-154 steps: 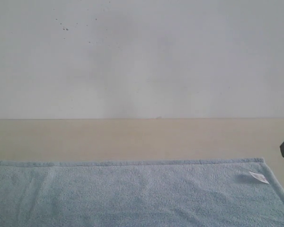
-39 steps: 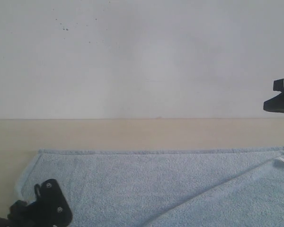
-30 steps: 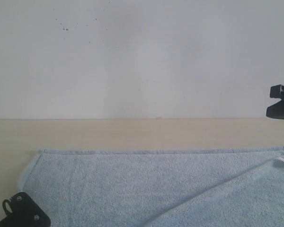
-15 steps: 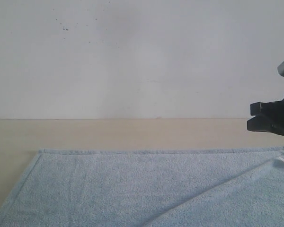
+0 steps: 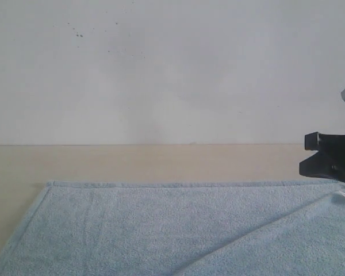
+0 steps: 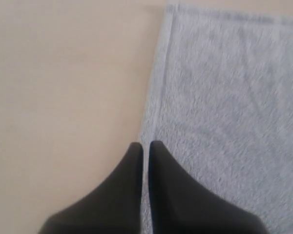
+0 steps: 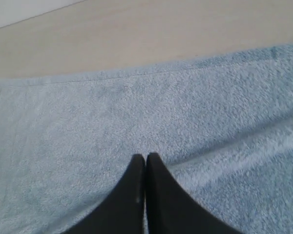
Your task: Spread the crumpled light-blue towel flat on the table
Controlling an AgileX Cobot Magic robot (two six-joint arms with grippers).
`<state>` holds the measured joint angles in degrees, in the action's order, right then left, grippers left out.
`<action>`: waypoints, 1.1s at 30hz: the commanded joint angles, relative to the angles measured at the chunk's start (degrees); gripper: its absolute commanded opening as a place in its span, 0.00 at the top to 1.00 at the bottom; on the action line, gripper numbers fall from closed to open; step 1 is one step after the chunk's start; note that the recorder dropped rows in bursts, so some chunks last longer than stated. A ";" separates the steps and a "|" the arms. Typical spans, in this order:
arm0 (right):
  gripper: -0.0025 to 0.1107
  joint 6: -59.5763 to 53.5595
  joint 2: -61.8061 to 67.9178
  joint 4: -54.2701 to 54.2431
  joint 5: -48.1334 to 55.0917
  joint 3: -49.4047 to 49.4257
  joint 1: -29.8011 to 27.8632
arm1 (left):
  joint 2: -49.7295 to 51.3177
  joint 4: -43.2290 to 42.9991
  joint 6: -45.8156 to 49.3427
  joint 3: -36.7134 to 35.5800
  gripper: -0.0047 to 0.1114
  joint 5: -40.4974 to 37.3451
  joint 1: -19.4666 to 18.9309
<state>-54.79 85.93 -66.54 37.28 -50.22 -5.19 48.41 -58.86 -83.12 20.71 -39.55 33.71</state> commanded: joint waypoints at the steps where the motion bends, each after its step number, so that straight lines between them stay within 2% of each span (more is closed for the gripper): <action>1: 0.98 -4.69 -13.10 0.10 -15.55 10.77 7.69 | -16.23 -3.30 -1.35 -0.68 0.93 -10.31 0.22; 4: 0.98 -12.78 -23.34 0.10 -31.12 18.94 17.58 | -26.13 -7.08 5.25 -0.68 0.93 -18.97 0.22; 7: 0.98 -14.42 -34.84 0.10 -46.16 24.24 25.89 | -35.89 -8.43 11.17 -0.14 0.93 -24.69 0.22; 10: 0.98 -15.38 -47.98 0.24 -52.68 26.64 29.97 | -46.34 -7.89 16.98 0.86 0.93 -26.60 0.22; 12: 0.98 -16.92 -55.38 0.24 -52.45 27.20 30.51 | -48.41 -6.91 20.94 1.53 0.93 -26.92 0.22; 13: 0.98 -17.96 -58.85 0.24 -52.44 27.37 30.51 | -48.41 -6.60 21.80 2.13 0.93 -29.45 0.09; 17: 0.98 -19.27 -69.64 -0.60 -52.23 27.60 30.34 | -47.25 0.43 35.01 2.38 0.93 -29.95 0.09; 19: 0.98 -19.27 -73.19 -0.60 -51.88 27.60 30.34 | -47.25 4.67 41.33 1.65 0.93 -24.59 0.09; 24: 0.98 -19.64 -76.79 -0.75 -53.03 31.11 30.34 | -47.36 22.30 61.33 -1.34 0.93 -9.05 0.09; 28: 0.98 -18.67 -74.92 -12.69 -57.05 39.88 30.34 | -47.36 24.75 68.21 -5.18 0.93 -6.65 0.09; 31: 0.98 -18.67 -73.82 -24.68 -57.05 46.71 30.34 | -47.36 25.03 68.87 -7.08 0.93 -8.97 0.09; 33: 0.98 -18.56 -73.82 -27.96 -56.25 49.31 30.34 | -47.36 25.03 69.02 -7.24 0.93 -11.81 0.09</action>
<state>-73.46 11.63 -87.03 -19.12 -4.69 25.09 1.00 -34.30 -15.21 13.97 -48.77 33.71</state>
